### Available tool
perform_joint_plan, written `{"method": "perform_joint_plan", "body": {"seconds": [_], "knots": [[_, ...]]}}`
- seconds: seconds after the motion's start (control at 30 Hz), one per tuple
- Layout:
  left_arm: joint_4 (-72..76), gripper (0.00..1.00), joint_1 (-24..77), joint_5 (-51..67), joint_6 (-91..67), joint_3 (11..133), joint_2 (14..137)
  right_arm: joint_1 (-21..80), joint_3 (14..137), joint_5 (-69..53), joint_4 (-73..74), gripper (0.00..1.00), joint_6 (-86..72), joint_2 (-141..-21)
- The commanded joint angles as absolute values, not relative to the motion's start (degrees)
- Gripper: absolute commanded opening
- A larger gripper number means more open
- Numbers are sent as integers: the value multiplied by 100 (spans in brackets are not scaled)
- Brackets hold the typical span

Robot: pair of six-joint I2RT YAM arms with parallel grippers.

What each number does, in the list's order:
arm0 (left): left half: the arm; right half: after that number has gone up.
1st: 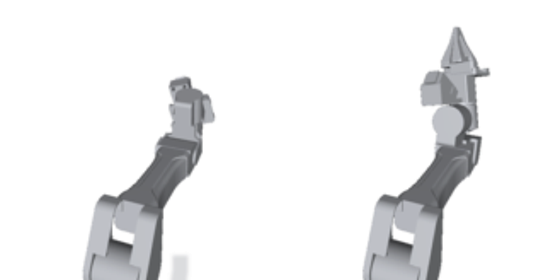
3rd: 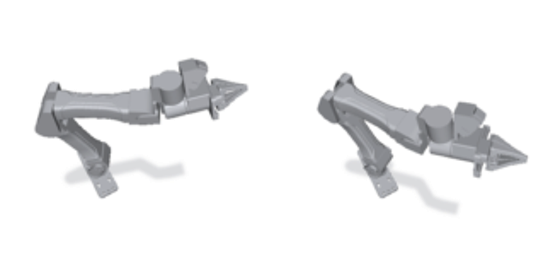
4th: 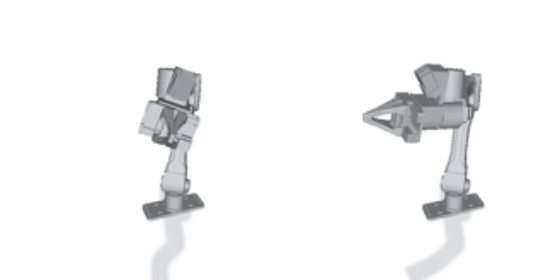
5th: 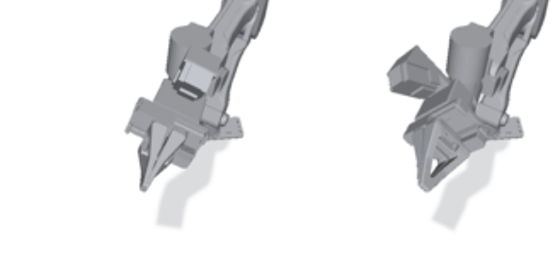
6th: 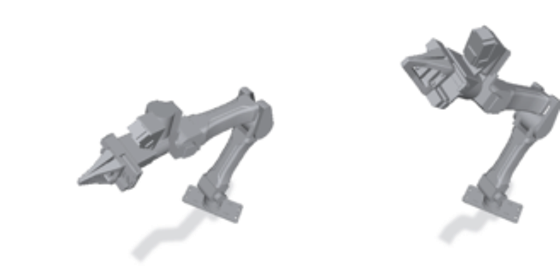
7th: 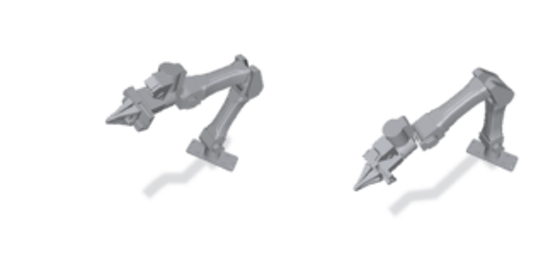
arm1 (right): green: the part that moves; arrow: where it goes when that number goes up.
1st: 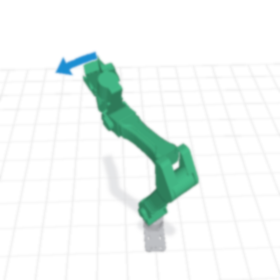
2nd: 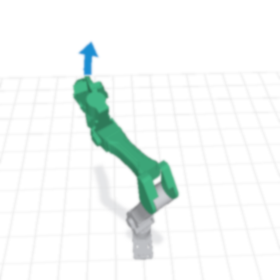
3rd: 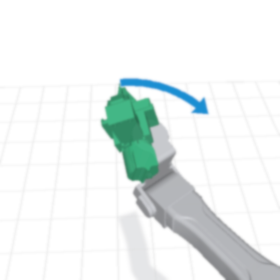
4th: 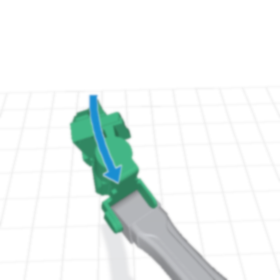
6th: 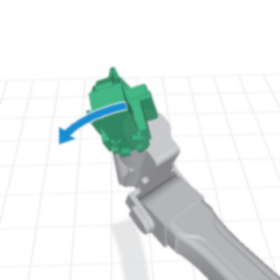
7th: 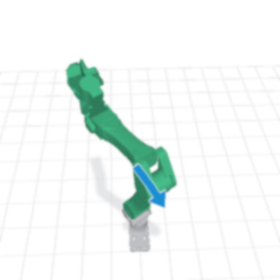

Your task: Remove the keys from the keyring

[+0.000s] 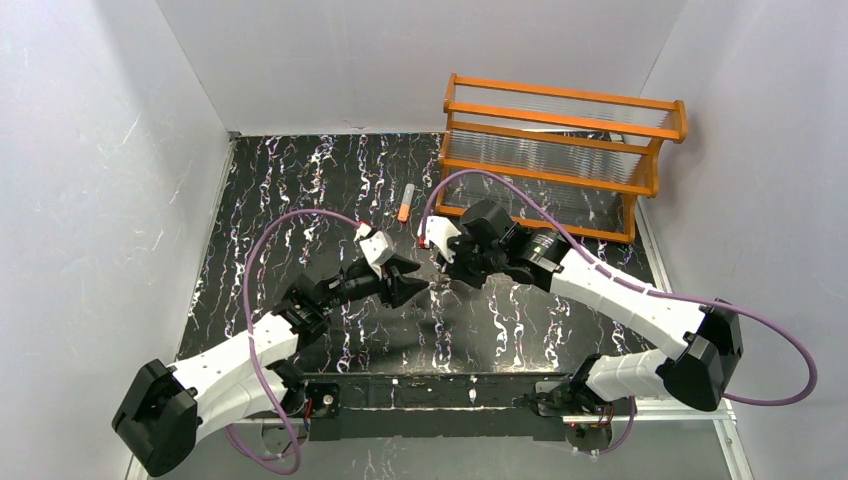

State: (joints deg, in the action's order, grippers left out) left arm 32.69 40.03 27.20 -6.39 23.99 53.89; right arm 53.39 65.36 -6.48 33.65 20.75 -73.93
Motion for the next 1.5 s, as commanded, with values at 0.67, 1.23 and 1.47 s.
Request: {"method": "perform_joint_plan", "body": {"seconds": [0.67,1.23,1.47], "knots": [[3395,32,4201,1402,-867,2330,5935,5374,6056,-1264,2919,1,1864,-6608],[4298,45,4222,3141,-784,2158,5614,5375,5865,-1023,2822,1,1781,-6622],[4306,44,4235,3542,-344,2378,5784,5378,5534,-1304,2452,1,2240,-6212]]}}
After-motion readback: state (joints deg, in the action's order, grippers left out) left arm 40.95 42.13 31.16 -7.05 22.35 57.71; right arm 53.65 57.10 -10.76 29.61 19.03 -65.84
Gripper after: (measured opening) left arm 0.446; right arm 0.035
